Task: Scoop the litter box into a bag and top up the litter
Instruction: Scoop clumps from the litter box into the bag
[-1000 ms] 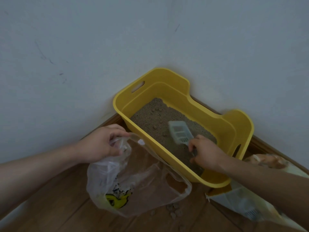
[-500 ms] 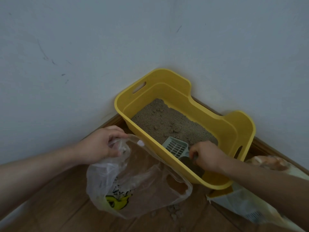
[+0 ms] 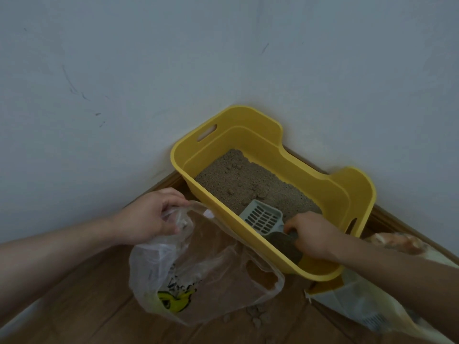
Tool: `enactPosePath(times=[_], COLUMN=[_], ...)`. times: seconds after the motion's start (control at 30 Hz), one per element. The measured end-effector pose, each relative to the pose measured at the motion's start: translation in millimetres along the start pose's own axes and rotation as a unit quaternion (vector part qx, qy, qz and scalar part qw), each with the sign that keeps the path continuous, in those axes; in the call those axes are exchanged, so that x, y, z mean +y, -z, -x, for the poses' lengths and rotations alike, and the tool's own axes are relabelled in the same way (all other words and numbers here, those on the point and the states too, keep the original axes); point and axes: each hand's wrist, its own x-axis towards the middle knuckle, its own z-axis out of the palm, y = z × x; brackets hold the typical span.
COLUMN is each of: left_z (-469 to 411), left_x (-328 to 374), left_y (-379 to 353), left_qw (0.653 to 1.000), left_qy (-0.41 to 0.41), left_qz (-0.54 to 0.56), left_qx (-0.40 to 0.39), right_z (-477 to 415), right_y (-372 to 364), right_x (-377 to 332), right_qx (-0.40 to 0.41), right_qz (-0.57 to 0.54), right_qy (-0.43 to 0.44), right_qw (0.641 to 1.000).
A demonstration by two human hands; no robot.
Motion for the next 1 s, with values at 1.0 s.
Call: enactPosePath(times=[1.0], left_z=[-11.8], left_x=[-1.8], left_y=[1.5], left_qw=[0.999], left_qy=[-0.004], left_qz=[0.034], left_qx=[0.005], right_z=[-3.7], right_y=[28.4], right_x=[17.0], right_qx=[-0.091], right_qz=[0.044], right_qy=[-0.078], right_qw=[0.992])
